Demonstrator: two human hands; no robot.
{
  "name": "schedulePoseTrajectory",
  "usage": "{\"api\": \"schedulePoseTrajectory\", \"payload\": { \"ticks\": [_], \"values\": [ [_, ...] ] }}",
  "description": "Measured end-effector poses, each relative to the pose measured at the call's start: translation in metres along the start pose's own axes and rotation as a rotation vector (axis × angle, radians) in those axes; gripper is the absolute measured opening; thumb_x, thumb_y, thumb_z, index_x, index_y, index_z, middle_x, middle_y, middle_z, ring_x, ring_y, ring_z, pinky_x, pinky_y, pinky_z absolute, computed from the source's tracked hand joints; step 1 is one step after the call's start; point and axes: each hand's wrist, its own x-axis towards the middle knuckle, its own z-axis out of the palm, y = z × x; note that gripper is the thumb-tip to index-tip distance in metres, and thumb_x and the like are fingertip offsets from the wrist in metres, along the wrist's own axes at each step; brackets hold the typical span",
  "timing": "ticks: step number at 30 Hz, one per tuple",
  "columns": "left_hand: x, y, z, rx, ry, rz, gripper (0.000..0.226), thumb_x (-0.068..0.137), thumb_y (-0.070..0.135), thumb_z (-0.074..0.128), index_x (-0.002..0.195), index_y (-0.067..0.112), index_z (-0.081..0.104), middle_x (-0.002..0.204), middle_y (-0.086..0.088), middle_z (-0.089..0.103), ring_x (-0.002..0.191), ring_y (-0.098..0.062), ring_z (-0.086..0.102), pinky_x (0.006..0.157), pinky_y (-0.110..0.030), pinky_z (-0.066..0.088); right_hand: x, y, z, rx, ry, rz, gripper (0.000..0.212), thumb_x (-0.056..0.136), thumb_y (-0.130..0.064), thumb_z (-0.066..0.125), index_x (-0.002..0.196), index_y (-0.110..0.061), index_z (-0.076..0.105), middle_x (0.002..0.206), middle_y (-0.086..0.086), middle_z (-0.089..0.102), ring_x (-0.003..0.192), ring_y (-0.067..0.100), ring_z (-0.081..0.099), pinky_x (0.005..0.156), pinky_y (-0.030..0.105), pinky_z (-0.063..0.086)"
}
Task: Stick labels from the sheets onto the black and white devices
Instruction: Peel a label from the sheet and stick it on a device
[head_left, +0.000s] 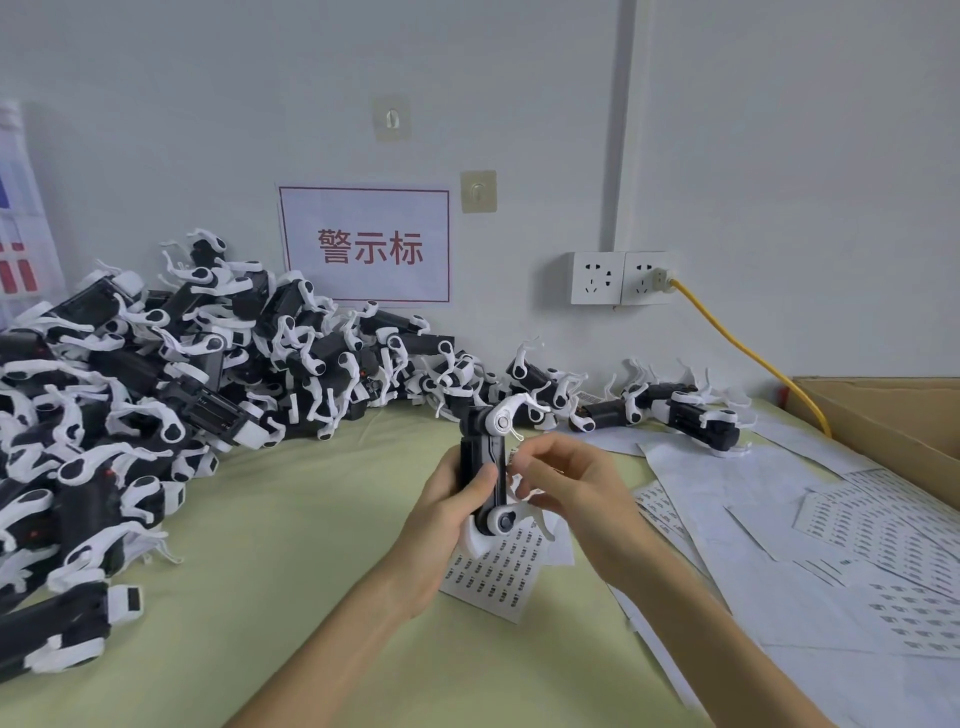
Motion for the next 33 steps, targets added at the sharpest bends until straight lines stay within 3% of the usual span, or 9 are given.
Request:
{"api": "schedulePoseTrajectory", "payload": {
  "ticks": [5, 7, 10, 14, 21, 33],
  "values": [
    [0.0, -0.006, 0.001, 0.094, 0.018, 0.035, 0.04, 0.089, 0.041, 0.062, 0.126, 0.026, 0.059, 0.127, -0.004, 0.069, 0.123, -0.017, 0.063, 0.106, -0.037, 0.048, -0.002, -0.002, 0.006, -0.026, 0.06, 0.0, 0.012, 0.095, -0.004, 0.068, 0.084, -0.006, 0.072, 0.079, 0.007, 0.07, 0.079, 0.019, 0.069, 0.07, 0.034, 0.062],
    [0.0, -0.007, 0.001, 0.129, 0.022, 0.053, 0.039, 0.09, 0.042, 0.061, 0.126, 0.029, 0.057, 0.123, 0.004, 0.07, 0.121, -0.011, 0.064, 0.1, -0.029, 0.05, -0.002, -0.002, 0.008, -0.02, 0.079, 0.007, 0.012, 0.095, -0.004, 0.068, 0.084, -0.006, 0.073, 0.08, 0.005, 0.072, 0.08, 0.018, 0.071, 0.068, 0.033, 0.062],
    [0.001, -0.01, 0.001, 0.168, 0.026, 0.057, 0.027, 0.101, 0.034, 0.061, 0.127, 0.029, 0.054, 0.12, 0.009, 0.07, 0.117, -0.007, 0.064, 0.087, -0.017, 0.049, -0.003, -0.002, 0.008, -0.023, 0.094, 0.013, 0.013, 0.094, -0.004, 0.069, 0.082, -0.008, 0.074, 0.082, 0.003, 0.073, 0.082, 0.017, 0.07, 0.077, 0.035, 0.063],
    [0.001, -0.012, 0.0, 0.195, 0.03, 0.056, 0.023, 0.104, 0.028, 0.056, 0.126, 0.029, 0.052, 0.122, 0.005, 0.069, 0.114, -0.004, 0.065, 0.084, -0.014, 0.049, -0.003, -0.002, 0.009, -0.025, 0.1, 0.014, 0.011, 0.093, -0.007, 0.072, 0.082, -0.008, 0.074, 0.081, 0.002, 0.072, 0.079, 0.016, 0.069, 0.082, 0.037, 0.063],
    [0.0, -0.013, 0.004, 0.29, 0.059, 0.152, 0.023, 0.105, 0.021, 0.055, 0.126, 0.025, 0.046, 0.121, -0.001, 0.064, 0.109, -0.001, 0.063, 0.087, -0.015, 0.048, -0.003, 0.002, 0.011, -0.1, 0.136, -0.052, 0.014, 0.092, -0.008, 0.073, 0.079, -0.012, 0.074, 0.078, -0.006, 0.072, 0.07, 0.009, 0.068, 0.066, 0.024, 0.057],
    [-0.001, -0.012, 0.007, 0.349, 0.076, 0.182, 0.024, 0.105, 0.019, 0.054, 0.125, 0.027, 0.043, 0.123, 0.002, 0.062, 0.108, 0.006, 0.062, 0.086, -0.011, 0.047, -0.002, 0.006, 0.013, -0.199, 0.192, -0.111, 0.014, 0.093, -0.009, 0.072, 0.08, -0.014, 0.073, 0.077, -0.008, 0.074, 0.069, 0.008, 0.071, 0.064, 0.023, 0.058]
  ]
}}
